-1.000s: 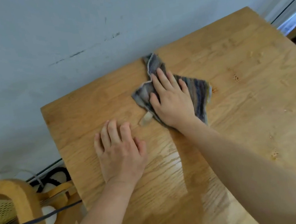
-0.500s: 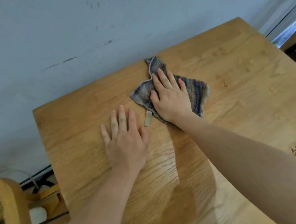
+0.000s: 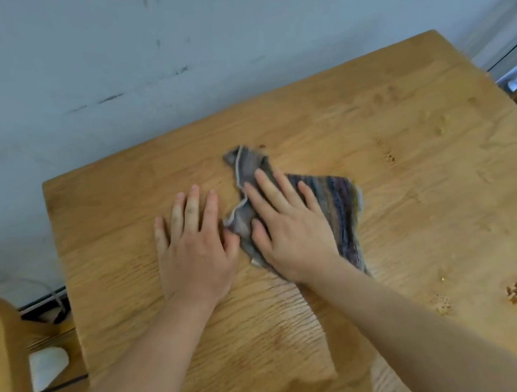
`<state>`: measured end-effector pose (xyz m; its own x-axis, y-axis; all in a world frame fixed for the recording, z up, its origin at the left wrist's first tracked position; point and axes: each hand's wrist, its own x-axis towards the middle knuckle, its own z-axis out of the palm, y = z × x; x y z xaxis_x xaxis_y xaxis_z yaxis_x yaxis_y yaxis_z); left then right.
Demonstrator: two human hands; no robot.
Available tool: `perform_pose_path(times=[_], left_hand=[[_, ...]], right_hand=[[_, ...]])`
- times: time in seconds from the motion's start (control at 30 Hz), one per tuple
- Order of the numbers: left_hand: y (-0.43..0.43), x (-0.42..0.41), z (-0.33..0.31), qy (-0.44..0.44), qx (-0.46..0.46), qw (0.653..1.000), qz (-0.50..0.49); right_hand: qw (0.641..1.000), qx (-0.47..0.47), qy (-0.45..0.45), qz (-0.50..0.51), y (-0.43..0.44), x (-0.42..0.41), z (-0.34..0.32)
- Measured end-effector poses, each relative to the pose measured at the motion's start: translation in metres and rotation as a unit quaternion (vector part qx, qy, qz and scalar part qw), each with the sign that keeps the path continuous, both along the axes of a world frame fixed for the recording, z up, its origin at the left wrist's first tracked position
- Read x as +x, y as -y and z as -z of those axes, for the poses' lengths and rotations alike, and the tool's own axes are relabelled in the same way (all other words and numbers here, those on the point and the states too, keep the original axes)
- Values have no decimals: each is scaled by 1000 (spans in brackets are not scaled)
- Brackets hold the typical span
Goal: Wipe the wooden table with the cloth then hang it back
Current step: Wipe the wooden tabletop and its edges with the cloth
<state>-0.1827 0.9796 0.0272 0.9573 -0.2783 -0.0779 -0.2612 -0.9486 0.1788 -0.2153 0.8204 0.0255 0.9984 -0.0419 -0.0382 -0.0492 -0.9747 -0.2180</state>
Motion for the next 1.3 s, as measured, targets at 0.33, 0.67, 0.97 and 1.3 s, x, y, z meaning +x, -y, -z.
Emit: perform_pose_path(times=[0.33, 0.67, 0.97, 1.3], left_hand=[[0, -1, 3, 22, -21, 1000, 3], [5, 2, 1, 1, -6, 1000, -2], [18, -138, 4, -17, -25, 997, 67], [15, -138, 4, 12, -48, 996, 79]], right_hand=[[990, 2, 2, 142, 22, 58, 6], [997, -4, -14, 77, -9, -6, 3], [997, 1, -15, 76, -5, 21, 3], [997, -10, -44, 69, 2, -182, -3]])
